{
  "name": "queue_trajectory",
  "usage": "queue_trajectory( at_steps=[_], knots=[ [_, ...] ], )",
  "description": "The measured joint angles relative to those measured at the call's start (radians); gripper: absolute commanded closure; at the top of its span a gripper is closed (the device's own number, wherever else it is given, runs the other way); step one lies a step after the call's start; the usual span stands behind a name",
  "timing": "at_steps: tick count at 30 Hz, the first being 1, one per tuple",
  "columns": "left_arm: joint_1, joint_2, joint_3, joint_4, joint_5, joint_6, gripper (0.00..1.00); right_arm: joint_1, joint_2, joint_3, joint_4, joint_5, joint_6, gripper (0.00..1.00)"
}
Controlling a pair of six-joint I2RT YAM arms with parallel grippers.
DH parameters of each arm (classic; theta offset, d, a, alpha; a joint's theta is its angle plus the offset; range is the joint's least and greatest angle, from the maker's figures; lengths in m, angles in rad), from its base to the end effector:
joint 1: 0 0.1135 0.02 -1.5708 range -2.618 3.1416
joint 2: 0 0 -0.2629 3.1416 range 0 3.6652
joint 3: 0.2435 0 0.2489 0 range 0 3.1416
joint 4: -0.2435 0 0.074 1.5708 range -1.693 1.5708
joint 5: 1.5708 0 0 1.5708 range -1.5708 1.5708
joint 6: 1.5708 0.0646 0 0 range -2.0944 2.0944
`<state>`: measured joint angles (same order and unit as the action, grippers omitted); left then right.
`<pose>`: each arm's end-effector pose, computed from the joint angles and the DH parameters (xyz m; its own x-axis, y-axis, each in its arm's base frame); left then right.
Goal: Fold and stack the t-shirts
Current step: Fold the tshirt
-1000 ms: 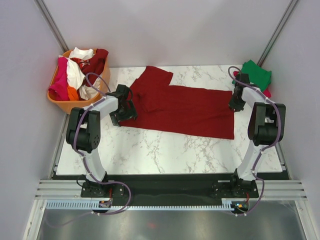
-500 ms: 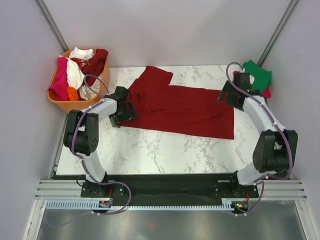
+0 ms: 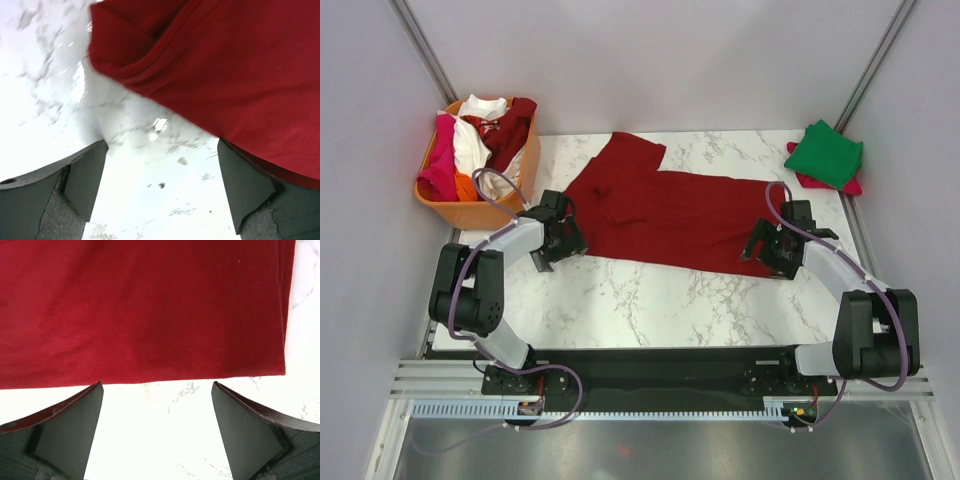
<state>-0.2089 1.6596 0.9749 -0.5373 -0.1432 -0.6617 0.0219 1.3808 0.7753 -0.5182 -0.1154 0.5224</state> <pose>0.3106 -0.0564 0.1394 -0.8221 -0.4474 -0.3520 -0.4406 0.8916 -0.1042 0.2626 0.0132 0.1589 -0.8169 0.4779 -0.3229 0.3878 0.8696 0.3057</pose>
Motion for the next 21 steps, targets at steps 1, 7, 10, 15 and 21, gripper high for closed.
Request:
queue_trajectory(
  at_steps=[1,7,10,15,21],
  knots=[
    [0.0,-0.016,-0.018,-0.002,-0.008,-0.006,0.0,0.0,-0.011,0.0,0.003,-0.001,-0.002,0.02],
    [0.019,-0.028,-0.033,0.016,-0.034,-0.046,0.02,0.0,-0.023,0.001,0.007,-0.003,-0.014,0.02],
    [0.035,-0.011,-0.023,0.027,-0.033,-0.062,0.04,0.0,-0.024,0.001,0.007,-0.003,-0.024,0.02],
    [0.042,0.019,0.005,0.042,-0.039,-0.071,0.16,0.0,-0.056,-0.011,0.011,-0.016,-0.03,0.02],
    [0.05,0.049,0.027,0.098,-0.038,-0.075,0.41,0.0,-0.123,-0.079,0.013,-0.043,-0.031,0.02]
  ],
)
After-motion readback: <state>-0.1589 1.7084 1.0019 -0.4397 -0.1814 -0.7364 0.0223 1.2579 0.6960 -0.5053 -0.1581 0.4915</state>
